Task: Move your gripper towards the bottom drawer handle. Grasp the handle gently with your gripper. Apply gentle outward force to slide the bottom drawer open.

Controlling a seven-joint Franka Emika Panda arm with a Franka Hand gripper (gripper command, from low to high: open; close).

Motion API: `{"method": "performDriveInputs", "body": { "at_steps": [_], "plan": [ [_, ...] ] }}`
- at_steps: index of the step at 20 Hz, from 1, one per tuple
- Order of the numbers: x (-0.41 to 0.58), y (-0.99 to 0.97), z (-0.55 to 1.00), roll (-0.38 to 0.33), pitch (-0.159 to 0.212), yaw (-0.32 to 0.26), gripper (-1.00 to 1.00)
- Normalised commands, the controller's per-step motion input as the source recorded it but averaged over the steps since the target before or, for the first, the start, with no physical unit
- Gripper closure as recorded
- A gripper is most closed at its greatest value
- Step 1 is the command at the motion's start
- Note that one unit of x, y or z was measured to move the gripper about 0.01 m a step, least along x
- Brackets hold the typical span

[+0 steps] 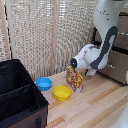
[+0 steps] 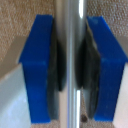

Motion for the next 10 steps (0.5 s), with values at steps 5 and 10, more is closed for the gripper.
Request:
{"method": "performDriveInputs", "body": {
  "at_steps": [5,10],
  "plan": [
    [0.119,0.89,-0.14,0.0,0.0,-0.089,1.0],
    [0.167,0.79,-0.07,-0.001,0.0,-0.092,1.0]
  ]
}}
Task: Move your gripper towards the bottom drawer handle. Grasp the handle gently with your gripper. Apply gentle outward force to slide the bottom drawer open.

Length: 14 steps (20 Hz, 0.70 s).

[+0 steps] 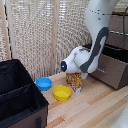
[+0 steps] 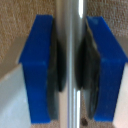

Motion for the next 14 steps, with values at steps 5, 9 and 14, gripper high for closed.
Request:
{"method": "performDriveInputs", "body": {
  "at_steps": [5,9,14],
  "plan": [
    [0.136,0.36,0.0,-0.02,0.016,-0.019,-1.0],
    [0.093,0.16,0.16,-0.088,0.005,0.005,-1.0],
    [0.15,0.21,0.6,0.011,-0.014,-0.011,-1.0]
  ]
}}
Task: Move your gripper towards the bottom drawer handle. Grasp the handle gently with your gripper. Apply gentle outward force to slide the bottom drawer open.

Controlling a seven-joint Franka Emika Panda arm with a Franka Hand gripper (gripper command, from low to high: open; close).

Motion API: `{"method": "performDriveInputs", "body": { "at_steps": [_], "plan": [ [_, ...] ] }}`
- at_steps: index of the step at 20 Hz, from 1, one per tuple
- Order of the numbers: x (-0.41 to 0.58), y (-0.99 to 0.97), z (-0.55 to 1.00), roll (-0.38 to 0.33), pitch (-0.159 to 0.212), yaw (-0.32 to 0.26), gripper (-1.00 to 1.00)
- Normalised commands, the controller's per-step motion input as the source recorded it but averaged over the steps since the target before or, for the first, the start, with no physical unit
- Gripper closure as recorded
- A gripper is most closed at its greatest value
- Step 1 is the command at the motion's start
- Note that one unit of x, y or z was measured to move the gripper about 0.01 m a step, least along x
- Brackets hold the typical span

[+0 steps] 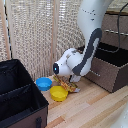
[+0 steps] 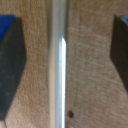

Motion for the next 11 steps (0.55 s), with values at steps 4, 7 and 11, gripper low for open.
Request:
{"method": "performDriveInputs", "body": {
  "at_steps": [4,7,11],
  "plan": [
    [0.24,0.26,0.66,0.146,-0.003,-0.05,-1.0],
    [0.215,0.33,0.54,0.191,0.0,-0.055,-1.0],
    [0.139,0.39,0.37,0.254,0.017,-0.04,-1.0]
  ]
}}
